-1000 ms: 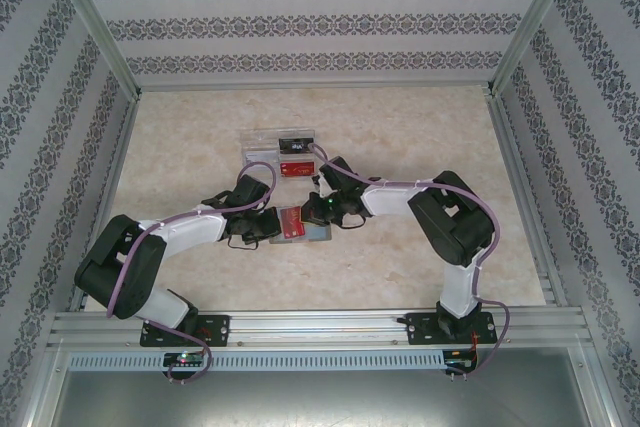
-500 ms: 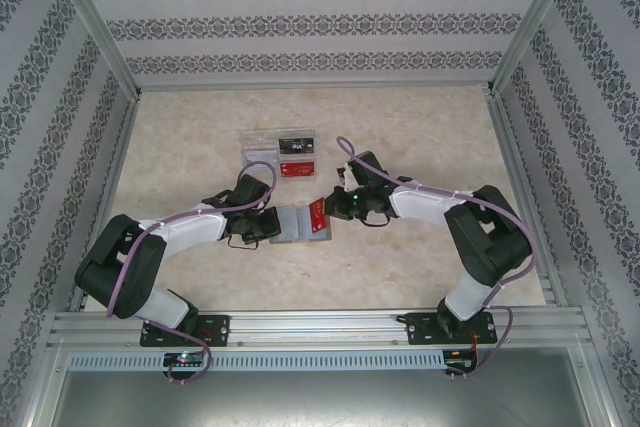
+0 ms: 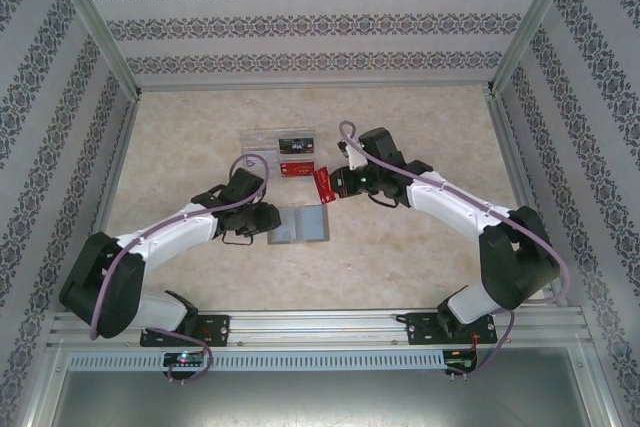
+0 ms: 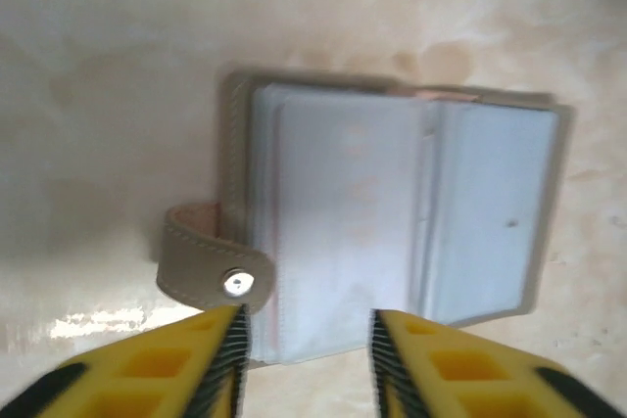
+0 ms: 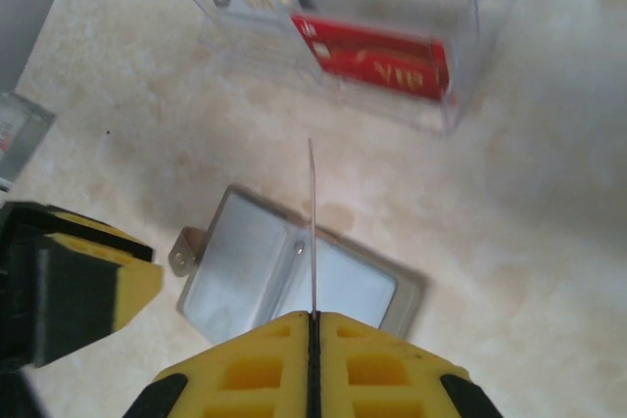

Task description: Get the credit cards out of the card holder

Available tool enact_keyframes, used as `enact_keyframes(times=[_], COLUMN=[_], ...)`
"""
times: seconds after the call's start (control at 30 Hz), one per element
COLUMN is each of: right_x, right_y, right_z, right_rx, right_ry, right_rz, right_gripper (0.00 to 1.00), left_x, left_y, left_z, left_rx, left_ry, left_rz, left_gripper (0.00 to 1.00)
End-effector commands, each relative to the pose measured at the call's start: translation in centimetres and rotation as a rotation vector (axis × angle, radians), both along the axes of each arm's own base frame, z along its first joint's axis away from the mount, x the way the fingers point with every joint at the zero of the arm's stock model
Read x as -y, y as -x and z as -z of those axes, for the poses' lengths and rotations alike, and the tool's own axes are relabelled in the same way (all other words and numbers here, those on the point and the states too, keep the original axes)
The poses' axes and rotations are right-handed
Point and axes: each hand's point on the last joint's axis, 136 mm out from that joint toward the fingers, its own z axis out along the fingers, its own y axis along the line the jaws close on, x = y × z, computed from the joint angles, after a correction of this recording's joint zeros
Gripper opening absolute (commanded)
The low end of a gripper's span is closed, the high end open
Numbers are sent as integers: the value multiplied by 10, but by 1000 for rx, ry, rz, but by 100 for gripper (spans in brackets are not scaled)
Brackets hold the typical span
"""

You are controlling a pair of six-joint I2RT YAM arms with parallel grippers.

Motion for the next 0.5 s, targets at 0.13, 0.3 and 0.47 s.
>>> enact_keyframes(times=[0.13,0.3,0.47], right_x=[-28,-37,-53], right_y=[-12,-32,-49], right_z=[-33,-20,-8], right_rx=[448,553,704], right_ry=[267,495,715], right_rz=[-365,-505,-654], right_gripper=[0,0,0], left_x=[-20,-45,-75], left_y=[-7,-2,6], left_z=[-52,-66,-79], left_rx=[120,184,237], left_ry=[-52,-112,-197], left_rz=[-36,-123,-215], left_gripper=[84,100,100])
